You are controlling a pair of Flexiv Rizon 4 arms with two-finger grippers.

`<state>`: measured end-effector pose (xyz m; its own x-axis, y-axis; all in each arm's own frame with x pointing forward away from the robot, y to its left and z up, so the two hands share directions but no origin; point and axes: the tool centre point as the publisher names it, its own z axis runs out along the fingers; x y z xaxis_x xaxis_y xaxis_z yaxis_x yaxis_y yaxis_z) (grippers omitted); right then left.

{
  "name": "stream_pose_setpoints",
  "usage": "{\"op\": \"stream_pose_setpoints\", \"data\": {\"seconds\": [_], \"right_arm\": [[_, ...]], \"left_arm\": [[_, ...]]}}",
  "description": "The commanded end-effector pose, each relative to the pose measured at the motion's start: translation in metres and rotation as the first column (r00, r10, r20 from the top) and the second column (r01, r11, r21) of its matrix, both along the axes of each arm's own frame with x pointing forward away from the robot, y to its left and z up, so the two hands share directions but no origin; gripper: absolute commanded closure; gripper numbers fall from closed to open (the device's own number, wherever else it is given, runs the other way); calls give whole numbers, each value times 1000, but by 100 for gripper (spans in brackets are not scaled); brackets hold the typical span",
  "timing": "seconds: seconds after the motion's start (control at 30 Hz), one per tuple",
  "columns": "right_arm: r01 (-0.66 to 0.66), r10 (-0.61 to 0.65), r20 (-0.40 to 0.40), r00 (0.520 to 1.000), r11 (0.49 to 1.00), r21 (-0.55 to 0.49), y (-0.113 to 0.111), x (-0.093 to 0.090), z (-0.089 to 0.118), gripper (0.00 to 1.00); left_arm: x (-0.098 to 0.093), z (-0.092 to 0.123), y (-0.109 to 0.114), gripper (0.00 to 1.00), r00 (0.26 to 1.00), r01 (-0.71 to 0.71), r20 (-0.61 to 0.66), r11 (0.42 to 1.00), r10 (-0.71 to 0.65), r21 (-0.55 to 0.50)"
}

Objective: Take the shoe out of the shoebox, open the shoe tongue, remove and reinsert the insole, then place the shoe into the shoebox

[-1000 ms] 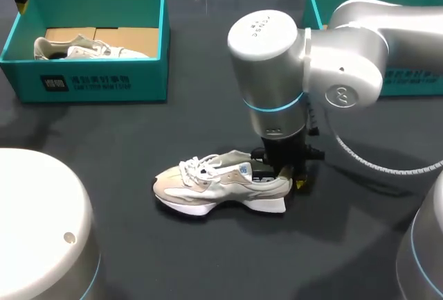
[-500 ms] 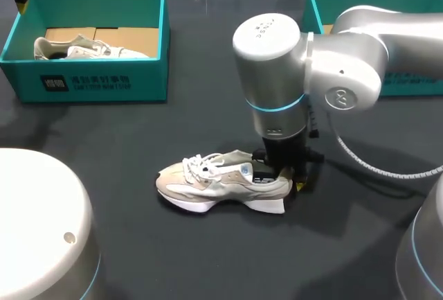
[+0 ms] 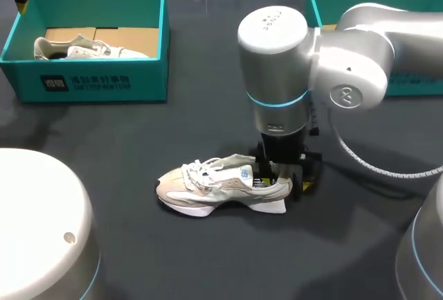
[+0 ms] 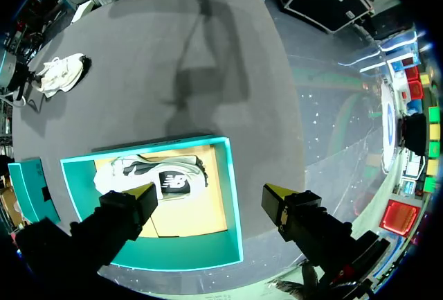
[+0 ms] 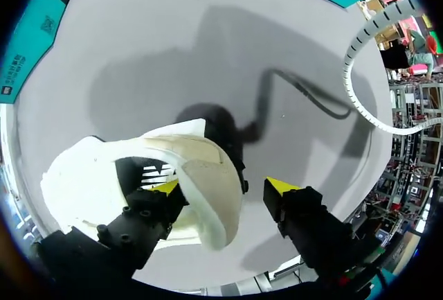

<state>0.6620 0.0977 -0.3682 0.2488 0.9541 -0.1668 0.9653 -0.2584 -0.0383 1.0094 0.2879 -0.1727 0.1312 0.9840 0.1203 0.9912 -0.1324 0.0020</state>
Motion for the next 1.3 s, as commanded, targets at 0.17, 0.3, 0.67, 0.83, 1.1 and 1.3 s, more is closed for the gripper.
{"op": "stream_pose_setpoints", "data": {"seconds": [0.17,0.3,0.67,0.83,1.1,1.3], "right_arm": [[252,-258,74,963,964,79,-8,-13,40,5],[119,-133,84,988,980,157,-11,-13,59,0],[-482,458,152,876,834,269,-6,-3,92,0],[-646,612,209,763,712,277,-3,1,98,0],[-705,661,247,708,646,292,-4,0,99,0],[-755,708,268,653,581,306,-4,2,93,0]], "left_arm": [[-1,0,1,0,1000,1,2,1000,-1,1],[-1,0,1,0,1000,1,2,1000,-1,1],[-1,0,1,0,1000,1,2,1000,-1,1],[-1,0,1,0,1000,1,2,1000,-1,1],[-1,0,1,0,1000,1,2,1000,-1,1],[-1,0,1,0,1000,1,2,1000,-1,1]]}}
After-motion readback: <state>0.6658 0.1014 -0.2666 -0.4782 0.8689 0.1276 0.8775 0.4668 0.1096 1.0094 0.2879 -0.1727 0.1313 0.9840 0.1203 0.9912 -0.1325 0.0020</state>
